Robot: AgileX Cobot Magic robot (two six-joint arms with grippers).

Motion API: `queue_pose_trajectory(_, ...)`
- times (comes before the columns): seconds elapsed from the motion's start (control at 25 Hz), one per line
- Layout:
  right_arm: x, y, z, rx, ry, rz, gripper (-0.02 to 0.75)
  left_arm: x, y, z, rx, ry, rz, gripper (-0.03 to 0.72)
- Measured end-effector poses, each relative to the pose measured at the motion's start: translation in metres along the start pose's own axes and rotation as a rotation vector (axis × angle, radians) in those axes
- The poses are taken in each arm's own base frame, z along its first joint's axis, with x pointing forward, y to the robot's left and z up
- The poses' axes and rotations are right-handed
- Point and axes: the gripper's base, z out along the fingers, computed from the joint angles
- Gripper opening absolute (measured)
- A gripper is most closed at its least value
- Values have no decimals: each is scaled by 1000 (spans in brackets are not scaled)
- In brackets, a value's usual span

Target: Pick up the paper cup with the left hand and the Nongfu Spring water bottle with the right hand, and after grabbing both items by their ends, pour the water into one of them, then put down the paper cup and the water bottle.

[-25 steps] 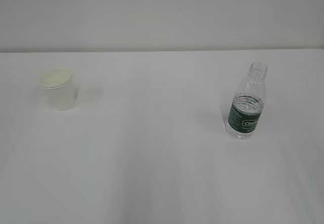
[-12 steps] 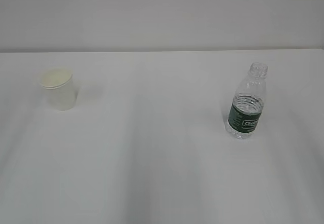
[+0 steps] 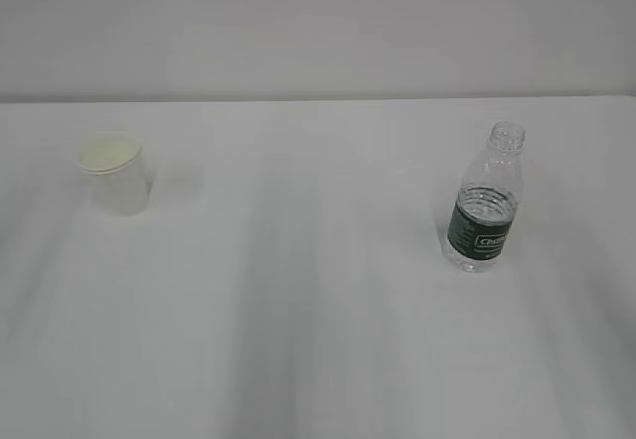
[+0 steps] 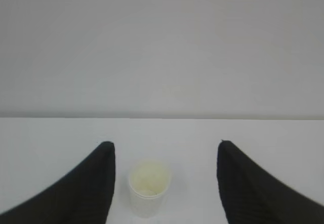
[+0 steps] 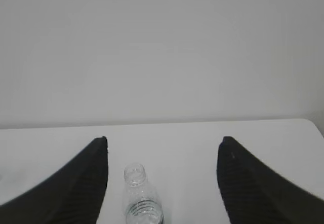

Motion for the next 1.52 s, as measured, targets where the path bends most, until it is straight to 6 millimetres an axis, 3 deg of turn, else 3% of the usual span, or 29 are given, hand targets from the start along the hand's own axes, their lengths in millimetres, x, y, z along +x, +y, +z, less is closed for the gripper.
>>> queue_pose_trajectory(0.24, 10, -1, 25, 3, 104, -12, 515, 42, 10, 9, -32, 5, 39, 452)
queue_pose_trajectory(0.44, 19, -1, 43, 6, 183, -15, 617, 56, 13, 11, -38, 10, 168, 452)
queue_pose_trajectory(0.6, 21, -2, 47, 6, 203, -12, 636, 65, 14, 17, -34, 14, 118, 452)
queue_pose_trajectory(0.84, 22, -1, 47, 1, 199, 25, 640, 96, 12, 43, -17, 126, 65, 452)
queue_pose_trajectory(0.96, 38, 0, 48, -6, 240, 96, 638, 100, 8, 50, -2, 126, 52, 452)
queue_pose_trajectory(1.16, 84, -2, 47, 16, 298, 143, 626, 101, 8, 58, -6, 89, 31, 452)
queue_pose_trajectory(1.28, 107, -5, 45, 36, 300, 151, 619, 113, 7, 61, -5, 87, 5, 452)
queue_pose_trajectory(1.52, 115, -8, 44, 43, 187, 59, 608, 135, 5, 60, 17, 39, 10, 452)
